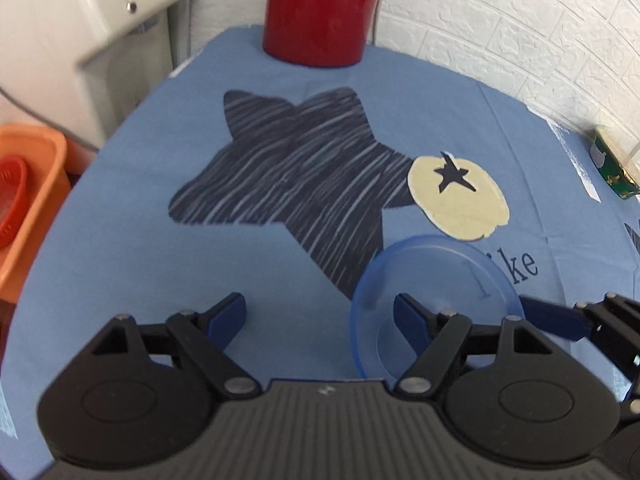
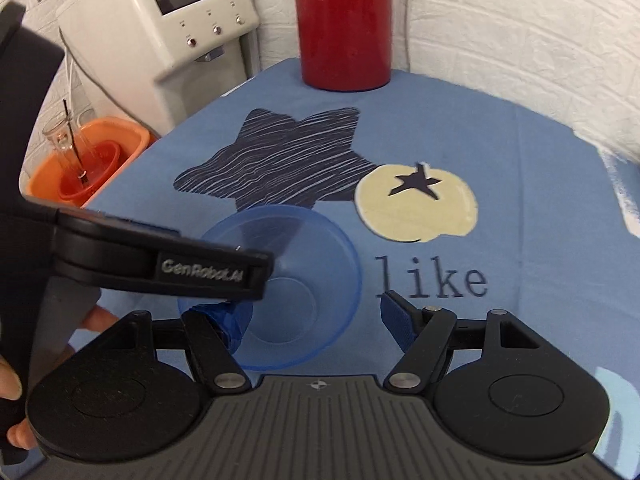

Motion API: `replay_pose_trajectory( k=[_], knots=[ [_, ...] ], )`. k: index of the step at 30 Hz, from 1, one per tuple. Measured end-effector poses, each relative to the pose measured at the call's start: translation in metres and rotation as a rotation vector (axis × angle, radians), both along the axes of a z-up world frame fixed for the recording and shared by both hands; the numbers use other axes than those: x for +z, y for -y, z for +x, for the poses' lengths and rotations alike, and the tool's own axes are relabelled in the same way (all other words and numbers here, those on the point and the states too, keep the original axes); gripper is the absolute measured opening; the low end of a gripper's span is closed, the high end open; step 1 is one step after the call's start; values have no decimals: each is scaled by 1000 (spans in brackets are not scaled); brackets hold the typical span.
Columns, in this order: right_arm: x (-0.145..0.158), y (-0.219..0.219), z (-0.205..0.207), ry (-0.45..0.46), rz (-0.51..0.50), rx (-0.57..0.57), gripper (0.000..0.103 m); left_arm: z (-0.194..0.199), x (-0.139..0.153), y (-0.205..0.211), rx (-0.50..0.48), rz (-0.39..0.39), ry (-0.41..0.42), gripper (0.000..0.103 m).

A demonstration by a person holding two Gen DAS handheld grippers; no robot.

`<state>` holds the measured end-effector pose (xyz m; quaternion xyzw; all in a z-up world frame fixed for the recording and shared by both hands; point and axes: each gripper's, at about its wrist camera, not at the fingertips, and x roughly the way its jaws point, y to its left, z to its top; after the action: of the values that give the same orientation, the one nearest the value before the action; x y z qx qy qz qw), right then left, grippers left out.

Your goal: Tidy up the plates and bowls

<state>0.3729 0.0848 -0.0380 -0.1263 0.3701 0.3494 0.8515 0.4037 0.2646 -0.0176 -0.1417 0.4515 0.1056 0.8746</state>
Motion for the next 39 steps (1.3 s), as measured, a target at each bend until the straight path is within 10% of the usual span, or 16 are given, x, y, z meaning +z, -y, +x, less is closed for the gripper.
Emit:
replay_pose_trajectory(
  k=[7, 22, 39],
  knots=[
    [-4, -9, -10, -57, 56, 35, 53, 0, 4, 9, -90, 10, -4, 24],
    [19, 27, -56, -88, 63, -45, 59, -47, 34, 49, -187, -76, -22, 22],
    [43, 201, -228, 33, 5, -230, 59, -205, 71, 227, -451, -142, 37, 22]
  ],
)
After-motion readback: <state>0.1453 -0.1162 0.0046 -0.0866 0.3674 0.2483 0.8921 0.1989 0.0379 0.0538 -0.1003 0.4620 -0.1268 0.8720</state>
